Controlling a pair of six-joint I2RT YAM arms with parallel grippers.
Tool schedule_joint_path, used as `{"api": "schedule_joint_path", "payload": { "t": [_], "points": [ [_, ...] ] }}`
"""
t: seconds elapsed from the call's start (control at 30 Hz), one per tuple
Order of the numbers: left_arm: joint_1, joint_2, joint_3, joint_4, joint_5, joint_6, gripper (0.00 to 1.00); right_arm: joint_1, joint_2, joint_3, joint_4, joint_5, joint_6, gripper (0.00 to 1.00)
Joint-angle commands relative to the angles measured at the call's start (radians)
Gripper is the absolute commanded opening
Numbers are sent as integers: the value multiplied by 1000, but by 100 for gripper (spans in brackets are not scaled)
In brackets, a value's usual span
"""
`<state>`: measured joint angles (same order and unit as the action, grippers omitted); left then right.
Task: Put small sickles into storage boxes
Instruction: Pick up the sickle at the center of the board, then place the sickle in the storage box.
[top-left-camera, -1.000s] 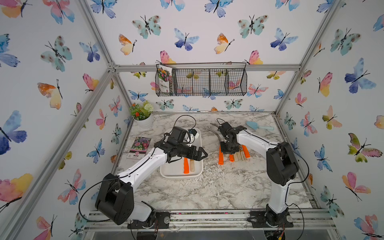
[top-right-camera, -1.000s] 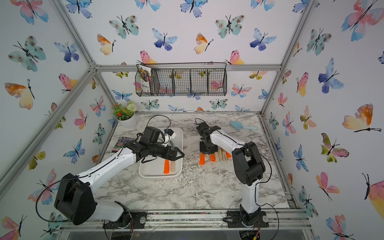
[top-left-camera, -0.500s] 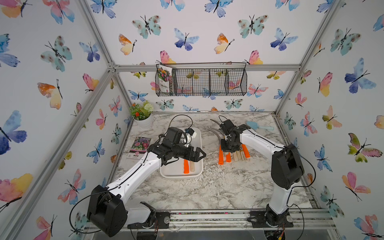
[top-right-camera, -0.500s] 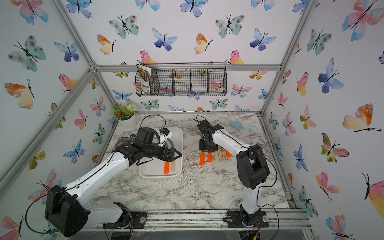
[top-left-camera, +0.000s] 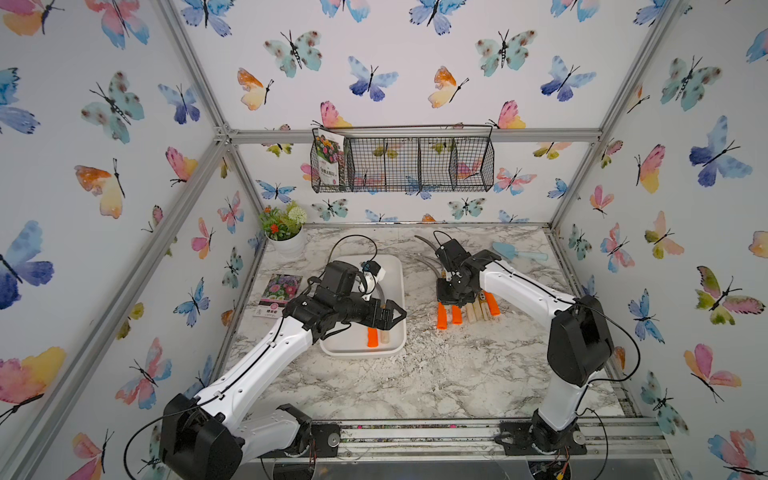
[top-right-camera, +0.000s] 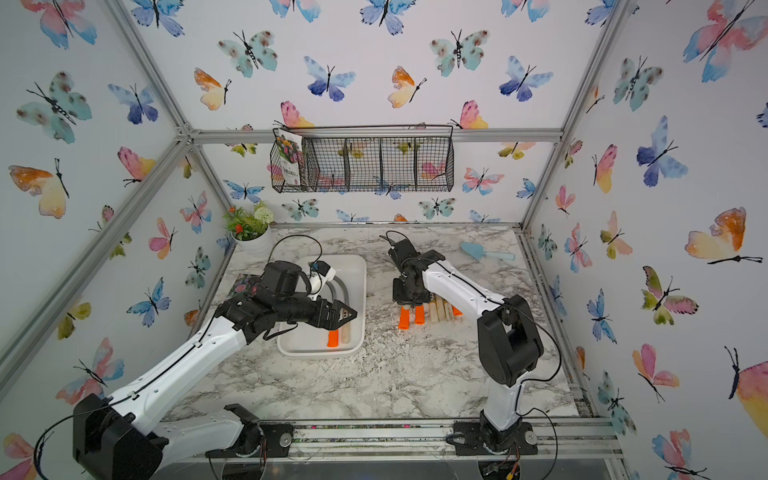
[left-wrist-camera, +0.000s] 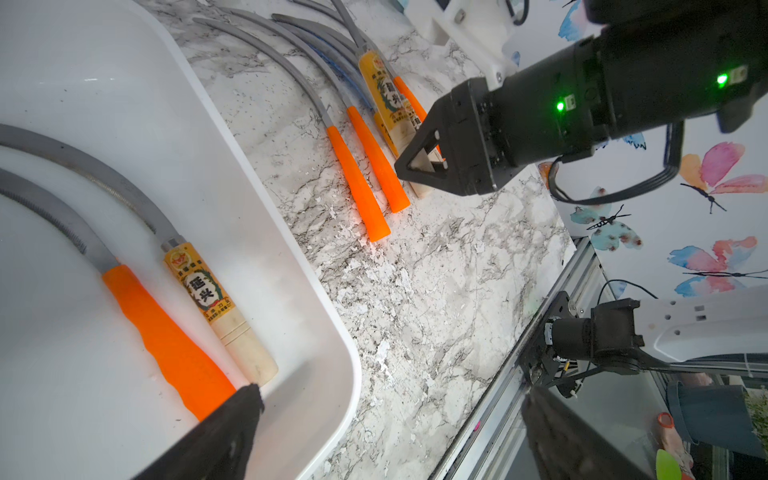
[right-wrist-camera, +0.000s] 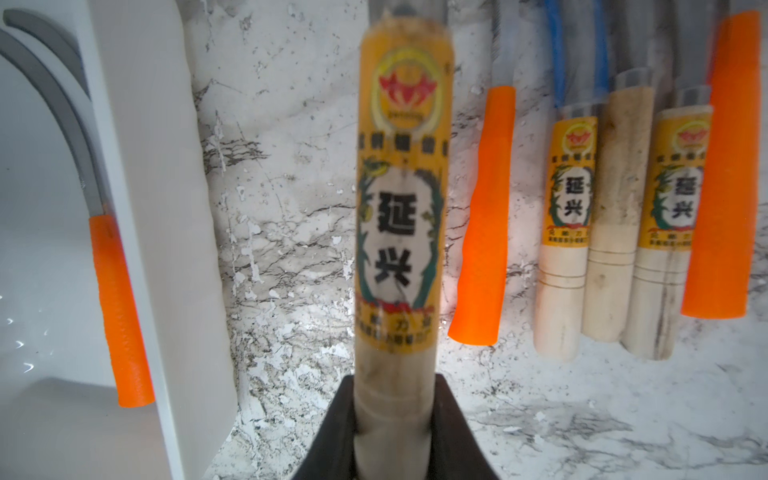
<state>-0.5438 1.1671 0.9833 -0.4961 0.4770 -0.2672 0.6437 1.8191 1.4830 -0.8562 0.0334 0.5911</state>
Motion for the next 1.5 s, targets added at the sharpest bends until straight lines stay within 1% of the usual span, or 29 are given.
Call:
{"api": "schedule_joint_path", "payload": {
  "t": [0.0,0.47,0.97,1.17,1.47],
  "points": [
    [-4,-49,-23,-35,-34,-18,98,33,-27,30,-31,3,29,1],
    [-4,-194,-91,-97,-87,-53,98,174,51,142,-53,15,81,1],
    [-4,-340,-115,-198,-139,-75,98,305,169,267,-60,22,134,1],
    [-4,-414,-136,-217,-164,-93,98,348,229,323,-62,17,148,1],
    [-2,-465,-135,-263,-183,-105,98,379,312,369,-43,-17,154,1]
  ]
}}
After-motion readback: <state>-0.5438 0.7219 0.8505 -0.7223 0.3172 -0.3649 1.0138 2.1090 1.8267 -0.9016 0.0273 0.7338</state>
